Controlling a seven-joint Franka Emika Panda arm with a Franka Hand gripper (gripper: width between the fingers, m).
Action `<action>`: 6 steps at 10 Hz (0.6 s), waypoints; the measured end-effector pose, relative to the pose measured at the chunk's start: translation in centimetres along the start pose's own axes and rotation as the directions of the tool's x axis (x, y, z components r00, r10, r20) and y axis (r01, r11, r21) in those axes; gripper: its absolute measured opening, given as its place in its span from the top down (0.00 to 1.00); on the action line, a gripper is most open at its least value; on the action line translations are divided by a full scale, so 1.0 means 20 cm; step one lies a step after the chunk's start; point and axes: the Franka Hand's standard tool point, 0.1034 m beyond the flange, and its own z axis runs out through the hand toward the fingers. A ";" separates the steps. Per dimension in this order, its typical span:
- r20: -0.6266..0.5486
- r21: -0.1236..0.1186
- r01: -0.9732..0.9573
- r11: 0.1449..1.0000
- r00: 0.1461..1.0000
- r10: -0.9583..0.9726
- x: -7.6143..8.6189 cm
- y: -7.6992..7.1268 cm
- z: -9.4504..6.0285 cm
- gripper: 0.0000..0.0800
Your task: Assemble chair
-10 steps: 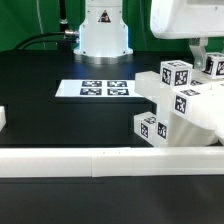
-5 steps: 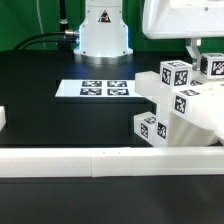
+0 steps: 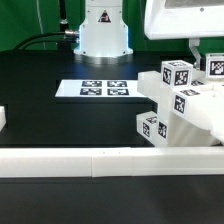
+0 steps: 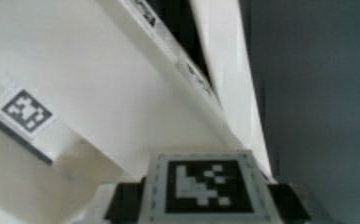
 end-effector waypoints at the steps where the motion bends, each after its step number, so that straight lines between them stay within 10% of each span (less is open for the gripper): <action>1: 0.000 0.003 -0.080 0.997 0.997 0.080 0.00 0.00 0.00 0.66; 6: 0.010 0.023 -0.474 0.880 0.880 0.474 -0.02 -0.03 0.00 0.65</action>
Offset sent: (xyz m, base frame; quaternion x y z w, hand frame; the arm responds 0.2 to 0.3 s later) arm -0.0157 -0.0005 -0.0102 -0.0449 -0.0127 0.3315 0.9423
